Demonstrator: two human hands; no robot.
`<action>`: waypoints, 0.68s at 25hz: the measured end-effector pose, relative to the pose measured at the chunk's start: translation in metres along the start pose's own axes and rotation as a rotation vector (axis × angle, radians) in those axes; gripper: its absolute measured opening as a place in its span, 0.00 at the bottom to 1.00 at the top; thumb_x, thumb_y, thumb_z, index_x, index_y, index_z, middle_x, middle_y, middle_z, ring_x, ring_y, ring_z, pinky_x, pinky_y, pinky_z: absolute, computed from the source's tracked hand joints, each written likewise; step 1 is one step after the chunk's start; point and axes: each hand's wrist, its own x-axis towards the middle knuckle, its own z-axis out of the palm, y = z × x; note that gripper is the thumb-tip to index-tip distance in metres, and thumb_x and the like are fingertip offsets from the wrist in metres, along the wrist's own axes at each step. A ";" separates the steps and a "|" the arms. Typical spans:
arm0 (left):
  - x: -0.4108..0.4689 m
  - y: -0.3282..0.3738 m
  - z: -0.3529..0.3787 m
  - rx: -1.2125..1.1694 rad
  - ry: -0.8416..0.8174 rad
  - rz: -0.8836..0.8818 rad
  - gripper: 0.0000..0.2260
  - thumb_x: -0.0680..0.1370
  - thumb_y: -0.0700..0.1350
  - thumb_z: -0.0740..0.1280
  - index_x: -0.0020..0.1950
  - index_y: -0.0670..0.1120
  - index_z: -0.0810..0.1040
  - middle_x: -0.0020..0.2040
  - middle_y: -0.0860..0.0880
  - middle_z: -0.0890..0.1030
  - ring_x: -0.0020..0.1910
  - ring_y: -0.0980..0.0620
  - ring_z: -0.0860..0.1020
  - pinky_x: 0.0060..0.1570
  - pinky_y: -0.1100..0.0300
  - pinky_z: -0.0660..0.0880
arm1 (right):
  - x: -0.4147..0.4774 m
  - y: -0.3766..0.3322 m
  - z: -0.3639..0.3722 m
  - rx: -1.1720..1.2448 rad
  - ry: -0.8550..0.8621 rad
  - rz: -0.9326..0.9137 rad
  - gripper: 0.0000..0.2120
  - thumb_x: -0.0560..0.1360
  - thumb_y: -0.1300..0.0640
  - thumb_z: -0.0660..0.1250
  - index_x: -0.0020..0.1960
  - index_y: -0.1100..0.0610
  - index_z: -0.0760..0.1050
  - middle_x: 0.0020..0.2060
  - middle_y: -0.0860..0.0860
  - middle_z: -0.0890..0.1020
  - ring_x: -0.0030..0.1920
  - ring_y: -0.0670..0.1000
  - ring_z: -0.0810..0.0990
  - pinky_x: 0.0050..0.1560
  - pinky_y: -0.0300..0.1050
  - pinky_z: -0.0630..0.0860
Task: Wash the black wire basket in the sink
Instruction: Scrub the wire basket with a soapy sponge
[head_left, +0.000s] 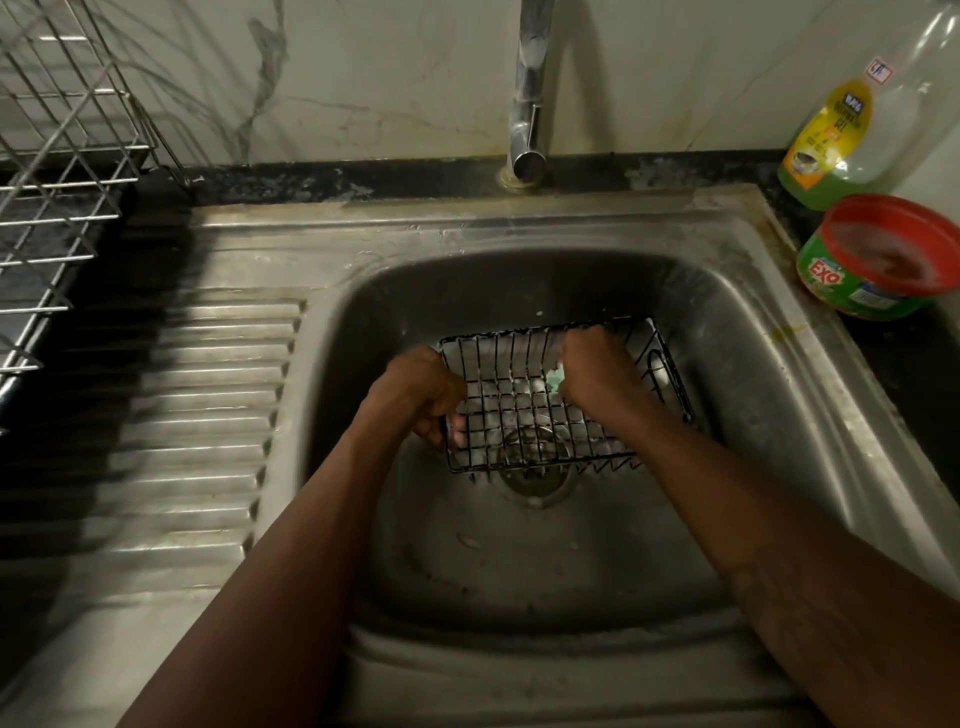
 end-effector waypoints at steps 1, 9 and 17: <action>0.001 0.000 -0.001 0.024 0.006 0.004 0.05 0.82 0.38 0.64 0.53 0.36 0.75 0.41 0.39 0.86 0.43 0.41 0.87 0.51 0.46 0.83 | -0.001 -0.001 0.001 0.016 -0.020 -0.022 0.11 0.71 0.65 0.77 0.52 0.60 0.80 0.47 0.56 0.82 0.47 0.55 0.83 0.42 0.45 0.78; 0.002 -0.005 -0.002 -0.010 0.106 0.016 0.06 0.81 0.39 0.62 0.51 0.37 0.76 0.38 0.40 0.86 0.34 0.43 0.86 0.42 0.49 0.84 | -0.006 -0.015 -0.001 -0.155 -0.121 -0.212 0.11 0.74 0.63 0.72 0.55 0.59 0.79 0.48 0.54 0.81 0.42 0.52 0.76 0.41 0.44 0.71; -0.016 0.001 -0.009 -0.252 0.126 -0.035 0.09 0.81 0.38 0.59 0.49 0.33 0.75 0.34 0.36 0.84 0.33 0.38 0.85 0.37 0.44 0.84 | -0.016 -0.008 -0.032 0.170 -0.085 -0.144 0.14 0.73 0.59 0.75 0.58 0.53 0.83 0.51 0.51 0.85 0.41 0.45 0.79 0.44 0.42 0.79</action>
